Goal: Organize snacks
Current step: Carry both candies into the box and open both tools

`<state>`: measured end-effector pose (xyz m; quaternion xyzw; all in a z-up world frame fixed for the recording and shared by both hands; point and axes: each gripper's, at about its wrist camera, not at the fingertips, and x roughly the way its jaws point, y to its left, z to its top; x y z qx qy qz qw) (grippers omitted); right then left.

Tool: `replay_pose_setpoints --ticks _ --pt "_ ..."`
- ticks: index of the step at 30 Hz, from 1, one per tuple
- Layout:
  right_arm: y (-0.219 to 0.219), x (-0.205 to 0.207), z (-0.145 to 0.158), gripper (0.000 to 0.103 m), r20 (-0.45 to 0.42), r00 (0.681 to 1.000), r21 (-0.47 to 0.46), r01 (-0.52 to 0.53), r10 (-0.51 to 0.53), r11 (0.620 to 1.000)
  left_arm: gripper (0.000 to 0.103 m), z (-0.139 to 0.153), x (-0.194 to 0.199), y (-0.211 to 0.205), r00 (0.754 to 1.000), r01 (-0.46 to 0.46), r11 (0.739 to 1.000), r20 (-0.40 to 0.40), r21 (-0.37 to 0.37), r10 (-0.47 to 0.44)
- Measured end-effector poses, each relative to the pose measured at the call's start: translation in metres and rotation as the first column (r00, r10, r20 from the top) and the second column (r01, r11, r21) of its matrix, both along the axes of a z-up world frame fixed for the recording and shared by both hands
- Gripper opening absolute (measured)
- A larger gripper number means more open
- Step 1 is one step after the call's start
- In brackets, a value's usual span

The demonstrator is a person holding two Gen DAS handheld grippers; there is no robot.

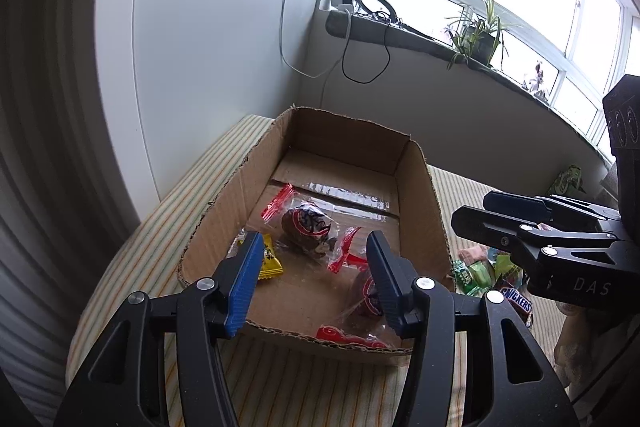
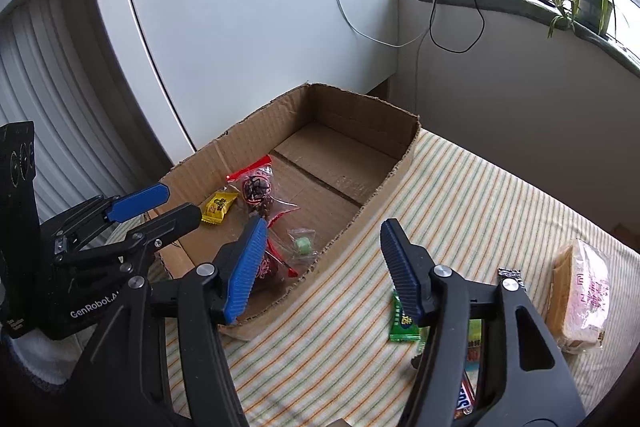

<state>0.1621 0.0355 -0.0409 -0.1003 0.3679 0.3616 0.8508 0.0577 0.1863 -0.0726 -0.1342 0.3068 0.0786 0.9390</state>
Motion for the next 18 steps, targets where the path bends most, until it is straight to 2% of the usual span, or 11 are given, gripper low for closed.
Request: replay_pose_setpoints --ticks 8,14,18 --pt "-0.072 0.003 0.015 0.062 -0.003 0.995 0.027 0.098 -0.098 0.995 0.053 0.011 -0.004 -0.019 0.999 0.036 0.999 0.023 0.003 -0.036" --pt "-0.126 0.008 0.009 0.062 -0.023 0.984 0.021 0.176 -0.176 0.984 0.053 0.017 -0.001 -0.042 0.996 0.086 0.996 0.031 0.009 -0.086" --pt "-0.147 0.008 0.001 0.062 -0.049 0.98 0.017 0.192 -0.191 0.981 0.053 0.019 0.003 -0.059 0.992 0.126 0.992 0.028 0.012 -0.126"
